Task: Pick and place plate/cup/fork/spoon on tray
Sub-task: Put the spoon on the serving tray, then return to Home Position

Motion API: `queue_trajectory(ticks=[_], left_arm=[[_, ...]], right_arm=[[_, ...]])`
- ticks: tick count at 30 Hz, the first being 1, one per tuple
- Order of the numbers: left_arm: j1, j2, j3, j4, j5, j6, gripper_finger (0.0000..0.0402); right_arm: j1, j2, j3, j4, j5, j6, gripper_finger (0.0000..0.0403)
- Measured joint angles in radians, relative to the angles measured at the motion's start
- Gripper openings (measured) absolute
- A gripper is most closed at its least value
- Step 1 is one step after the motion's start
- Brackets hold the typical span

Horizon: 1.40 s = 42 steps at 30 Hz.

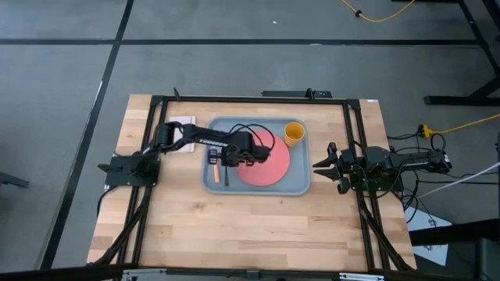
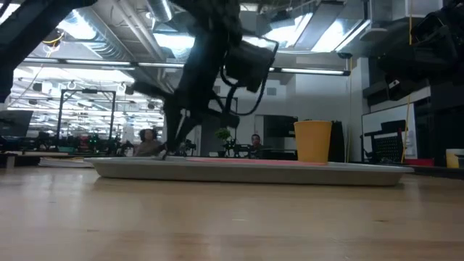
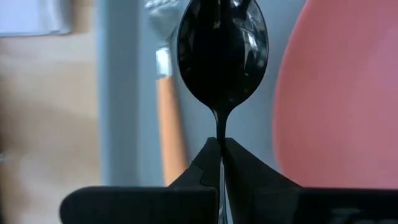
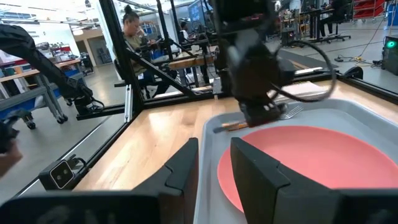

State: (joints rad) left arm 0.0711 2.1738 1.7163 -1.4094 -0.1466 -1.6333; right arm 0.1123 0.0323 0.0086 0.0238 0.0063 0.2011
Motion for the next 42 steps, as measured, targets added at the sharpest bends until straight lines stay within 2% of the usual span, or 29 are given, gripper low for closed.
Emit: queue_trajectory(ticks=[5, 17, 30, 35, 42], left_arm=[[0.050, 0.000, -0.051, 0.085, 0.011, 0.016, 0.0000], [0.096, 0.000, -0.057, 0.090, 0.008, -0.013, 0.0014], [0.092, 0.000, -0.057, 0.091, -0.001, -0.033, 0.0065], [0.092, 0.000, -0.055, 0.088, 0.010, -0.033, 0.0073], [0.049, -0.042, 0.059, -0.122, -0.005, -0.058, 0.0071]], right_arm=[[0.000, 0.000, 0.000, 0.000, 0.000, 0.000, 0.0099], [0.000, 0.000, 0.000, 0.000, 0.000, 0.000, 0.0099], [0.000, 0.000, 0.000, 0.000, 0.000, 0.000, 0.0099], [0.000, 0.000, 0.000, 0.000, 0.000, 0.000, 0.0099], [0.000, 0.000, 0.000, 0.000, 0.000, 0.000, 0.0099]])
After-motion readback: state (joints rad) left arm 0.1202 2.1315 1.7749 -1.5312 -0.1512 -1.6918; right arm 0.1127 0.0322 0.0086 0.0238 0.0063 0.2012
